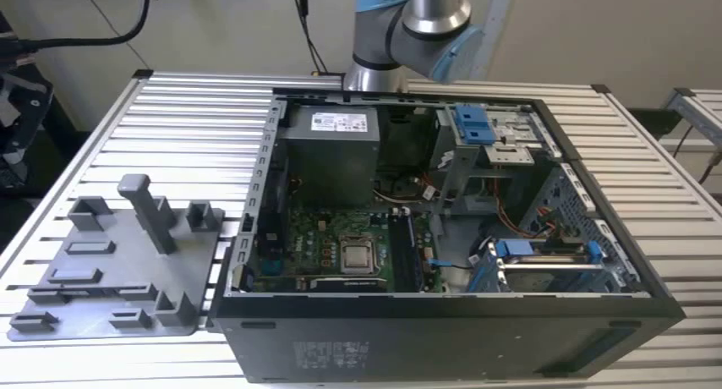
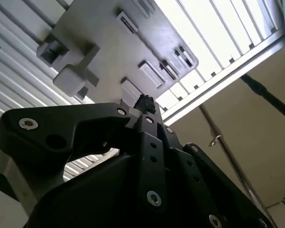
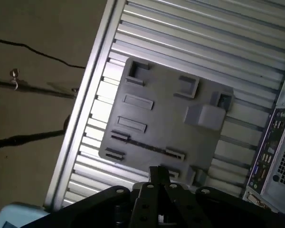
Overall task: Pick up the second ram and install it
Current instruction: 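Pick up the second ram and move it above second insertion slot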
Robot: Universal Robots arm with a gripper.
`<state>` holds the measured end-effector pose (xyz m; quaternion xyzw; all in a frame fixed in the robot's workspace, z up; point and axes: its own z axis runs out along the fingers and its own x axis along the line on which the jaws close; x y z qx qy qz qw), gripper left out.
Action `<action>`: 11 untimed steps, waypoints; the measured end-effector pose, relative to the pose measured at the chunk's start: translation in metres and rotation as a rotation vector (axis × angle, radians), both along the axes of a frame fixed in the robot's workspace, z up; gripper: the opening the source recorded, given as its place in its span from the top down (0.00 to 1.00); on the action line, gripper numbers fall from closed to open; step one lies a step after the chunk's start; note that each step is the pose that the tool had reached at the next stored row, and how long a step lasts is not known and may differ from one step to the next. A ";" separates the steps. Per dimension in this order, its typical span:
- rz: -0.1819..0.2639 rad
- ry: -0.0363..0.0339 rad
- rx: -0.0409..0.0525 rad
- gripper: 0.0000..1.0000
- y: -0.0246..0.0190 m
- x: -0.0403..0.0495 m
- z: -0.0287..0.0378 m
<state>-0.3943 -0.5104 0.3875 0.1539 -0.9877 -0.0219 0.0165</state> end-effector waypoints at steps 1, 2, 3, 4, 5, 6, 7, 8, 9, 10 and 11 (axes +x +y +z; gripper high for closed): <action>0.014 0.0000 0.0000 0.89 0.0000 0.0000 0.0000; 0.030 -0.0001 -0.0001 0.89 0.0000 0.0000 0.0000; 0.045 0.0000 -0.0001 0.89 0.0000 0.0000 0.0000; 0.060 -0.0001 0.0000 0.89 0.0000 0.0000 0.0000; 0.075 -0.0001 -0.0001 0.89 0.0000 0.0000 0.0000; 0.090 -0.0001 -0.0001 0.89 0.0000 0.0000 0.0000; 0.106 -0.0001 -0.0001 0.89 0.0000 -0.0001 0.0000; 0.122 -0.0001 0.0000 0.89 0.0000 0.0000 0.0000; 0.140 -0.0001 -0.0001 0.89 0.0000 0.0000 0.0000; 0.158 -0.0001 -0.0001 0.89 0.0000 0.0000 0.0000; 0.176 0.0000 -0.0004 0.89 0.0000 0.0000 0.0000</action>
